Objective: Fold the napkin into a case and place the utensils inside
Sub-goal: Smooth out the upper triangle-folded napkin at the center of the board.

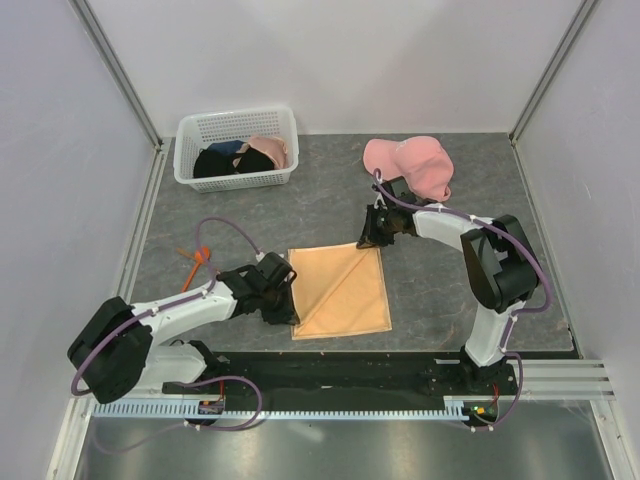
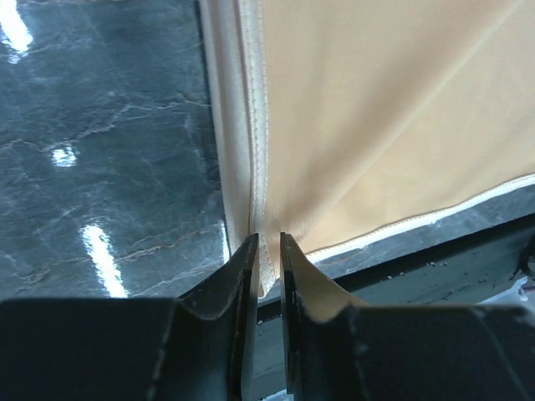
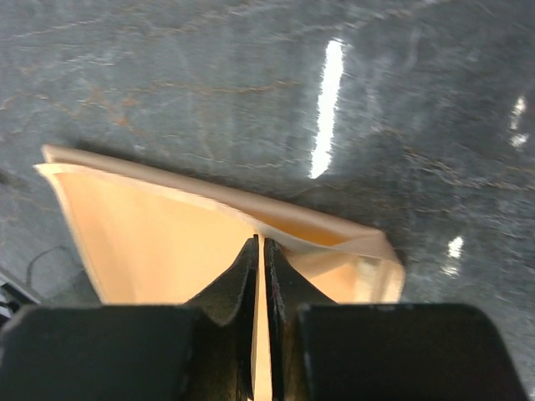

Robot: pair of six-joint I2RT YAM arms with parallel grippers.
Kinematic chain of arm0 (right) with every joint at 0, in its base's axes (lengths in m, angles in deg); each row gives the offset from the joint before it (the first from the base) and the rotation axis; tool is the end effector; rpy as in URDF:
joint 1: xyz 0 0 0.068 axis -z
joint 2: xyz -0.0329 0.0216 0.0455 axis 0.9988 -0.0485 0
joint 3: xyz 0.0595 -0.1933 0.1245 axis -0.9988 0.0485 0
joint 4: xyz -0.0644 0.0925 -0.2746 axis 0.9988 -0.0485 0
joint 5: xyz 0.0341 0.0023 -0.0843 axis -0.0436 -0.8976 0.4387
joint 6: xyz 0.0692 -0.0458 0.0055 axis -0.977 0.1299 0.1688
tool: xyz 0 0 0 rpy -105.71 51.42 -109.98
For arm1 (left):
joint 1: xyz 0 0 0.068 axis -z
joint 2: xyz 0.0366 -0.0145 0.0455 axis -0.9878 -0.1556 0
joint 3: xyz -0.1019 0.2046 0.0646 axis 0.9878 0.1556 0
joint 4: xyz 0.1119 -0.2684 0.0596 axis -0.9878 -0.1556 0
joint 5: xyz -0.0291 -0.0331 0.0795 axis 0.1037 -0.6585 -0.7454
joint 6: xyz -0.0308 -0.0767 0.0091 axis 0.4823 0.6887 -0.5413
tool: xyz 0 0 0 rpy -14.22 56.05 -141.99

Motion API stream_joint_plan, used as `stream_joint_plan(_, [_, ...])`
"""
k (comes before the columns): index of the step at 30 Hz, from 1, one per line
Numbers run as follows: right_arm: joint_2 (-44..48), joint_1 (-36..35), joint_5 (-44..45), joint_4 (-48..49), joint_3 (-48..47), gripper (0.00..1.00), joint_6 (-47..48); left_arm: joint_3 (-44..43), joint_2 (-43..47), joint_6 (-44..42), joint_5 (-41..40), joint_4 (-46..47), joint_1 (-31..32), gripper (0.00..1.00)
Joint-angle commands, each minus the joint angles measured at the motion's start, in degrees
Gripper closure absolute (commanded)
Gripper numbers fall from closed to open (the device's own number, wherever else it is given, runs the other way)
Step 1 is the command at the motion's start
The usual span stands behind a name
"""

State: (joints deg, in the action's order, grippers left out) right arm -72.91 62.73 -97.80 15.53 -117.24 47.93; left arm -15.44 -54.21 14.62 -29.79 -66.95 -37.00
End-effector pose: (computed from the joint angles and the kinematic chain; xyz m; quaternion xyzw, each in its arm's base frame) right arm 0.3712 0.1945 0.0792 0.0064 0.9453 0.2707 0.1821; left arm 0.1866 -0.1909 0.0663 -0.0522 0.9716 -0.2007 0.1141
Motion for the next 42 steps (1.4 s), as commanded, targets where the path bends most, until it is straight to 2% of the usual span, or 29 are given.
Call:
stream_joint_plan(1, [1.1,0.5,1.8,1.7,2.4,0.89,1.4,0.4,-0.9,-2.7,-2.0,2.3,-0.5,0.78])
stream_joint_plan(13, [6.1,0.3,3.3,-1.1,1.6,0.91,1.6,-2.0,3.9,-2.1,1.5,-0.3,-0.5,0.77])
stream_joint_plan(23, [1.8,0.6,6.1,0.7,3.4,0.88,2.8,2.0,-1.2,-2.5,-0.8,3.1,-0.6,0.78])
stream_joint_plan(28, [3.4,0.6,9.2,0.3,5.7,0.88,4.5,3.0,-2.1,-3.1,-1.9,3.0,-0.6,0.78])
stream_joint_plan(37, [7.1,0.5,7.4,-2.0,1.9,0.81,5.2,-0.3,7.2,-1.6,2.4,-2.0,-0.6,0.76])
stream_joint_plan(42, [7.2,0.5,6.9,-2.1,0.4,0.75,4.8,-0.7,7.6,-1.6,2.0,-2.9,-0.7,0.76])
